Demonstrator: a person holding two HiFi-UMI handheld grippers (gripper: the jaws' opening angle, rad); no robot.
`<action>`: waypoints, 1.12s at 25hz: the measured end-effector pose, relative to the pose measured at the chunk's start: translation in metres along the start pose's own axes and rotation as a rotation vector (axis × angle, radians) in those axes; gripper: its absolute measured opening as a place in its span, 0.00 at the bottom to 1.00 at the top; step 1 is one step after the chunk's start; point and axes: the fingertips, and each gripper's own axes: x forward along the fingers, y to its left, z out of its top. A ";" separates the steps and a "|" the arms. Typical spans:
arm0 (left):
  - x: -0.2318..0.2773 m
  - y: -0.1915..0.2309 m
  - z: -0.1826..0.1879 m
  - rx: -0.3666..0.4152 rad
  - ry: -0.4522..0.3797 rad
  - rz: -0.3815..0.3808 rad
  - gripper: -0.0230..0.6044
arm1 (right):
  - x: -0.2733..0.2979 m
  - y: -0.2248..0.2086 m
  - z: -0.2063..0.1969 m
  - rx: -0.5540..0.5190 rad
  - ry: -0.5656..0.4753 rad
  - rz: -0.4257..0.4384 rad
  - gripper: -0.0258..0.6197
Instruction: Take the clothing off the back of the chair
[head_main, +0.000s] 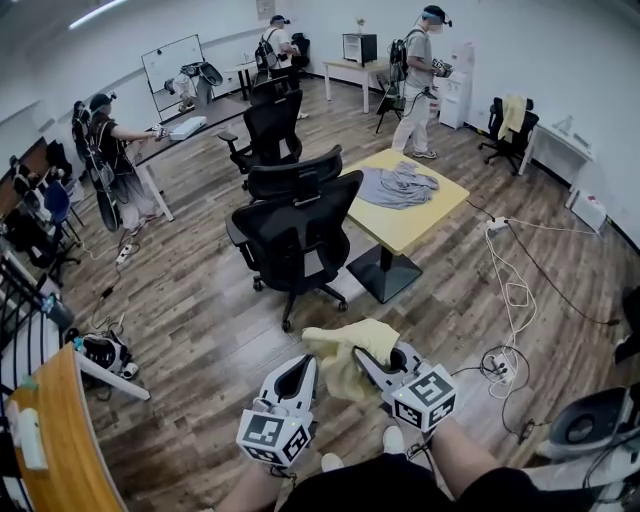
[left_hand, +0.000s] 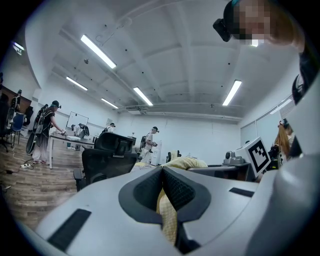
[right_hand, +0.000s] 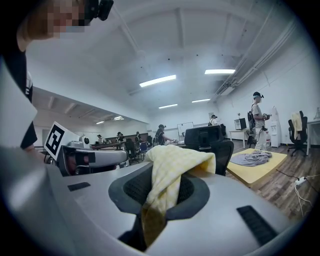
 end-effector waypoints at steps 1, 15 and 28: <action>0.001 -0.001 0.000 0.001 0.000 -0.001 0.06 | -0.001 -0.001 0.000 -0.001 0.000 -0.002 0.15; 0.008 -0.004 0.000 0.006 0.009 0.000 0.06 | -0.002 -0.008 -0.001 -0.002 0.004 -0.001 0.15; 0.011 -0.007 0.000 0.007 0.009 -0.002 0.06 | -0.004 -0.012 0.000 0.003 0.001 -0.002 0.15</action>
